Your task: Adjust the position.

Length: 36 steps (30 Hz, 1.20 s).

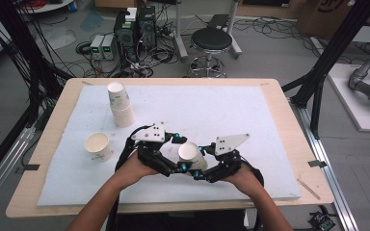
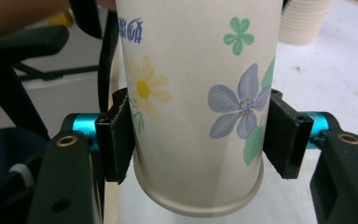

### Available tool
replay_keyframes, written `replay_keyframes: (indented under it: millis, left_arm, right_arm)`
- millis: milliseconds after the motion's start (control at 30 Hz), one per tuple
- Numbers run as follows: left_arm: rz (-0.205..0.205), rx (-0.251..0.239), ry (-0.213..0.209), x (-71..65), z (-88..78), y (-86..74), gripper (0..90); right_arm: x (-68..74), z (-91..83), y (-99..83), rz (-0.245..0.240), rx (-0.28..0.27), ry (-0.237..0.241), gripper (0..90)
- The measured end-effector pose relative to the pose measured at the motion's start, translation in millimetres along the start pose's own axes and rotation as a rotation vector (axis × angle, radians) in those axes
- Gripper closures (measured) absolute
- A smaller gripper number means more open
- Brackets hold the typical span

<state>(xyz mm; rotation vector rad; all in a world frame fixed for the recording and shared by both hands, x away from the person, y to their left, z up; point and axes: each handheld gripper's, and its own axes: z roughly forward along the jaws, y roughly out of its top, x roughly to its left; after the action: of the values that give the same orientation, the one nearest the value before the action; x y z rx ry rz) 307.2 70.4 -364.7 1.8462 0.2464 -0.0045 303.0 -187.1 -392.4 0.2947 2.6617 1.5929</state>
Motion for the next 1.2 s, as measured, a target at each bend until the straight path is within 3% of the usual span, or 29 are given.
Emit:
replay_keyframes:
  millis: [267,467,1200]
  left_arm:
    - [0.011,0.069,0.001,0.3,-4.9,3.9,15.3]
    - [0.033,0.155,-0.013,0.4,-3.5,6.2,16.1]
    - [0.052,0.231,-0.027,-1.3,1.7,10.6,16.4]
  right_arm:
    - [-3.7,-4.0,5.7,-0.029,0.121,-0.009,35.3]
    - [-3.0,-3.1,12.9,-0.061,0.201,-0.002,35.3]
    - [0.7,-0.2,30.1,-0.109,0.345,0.017,35.3]
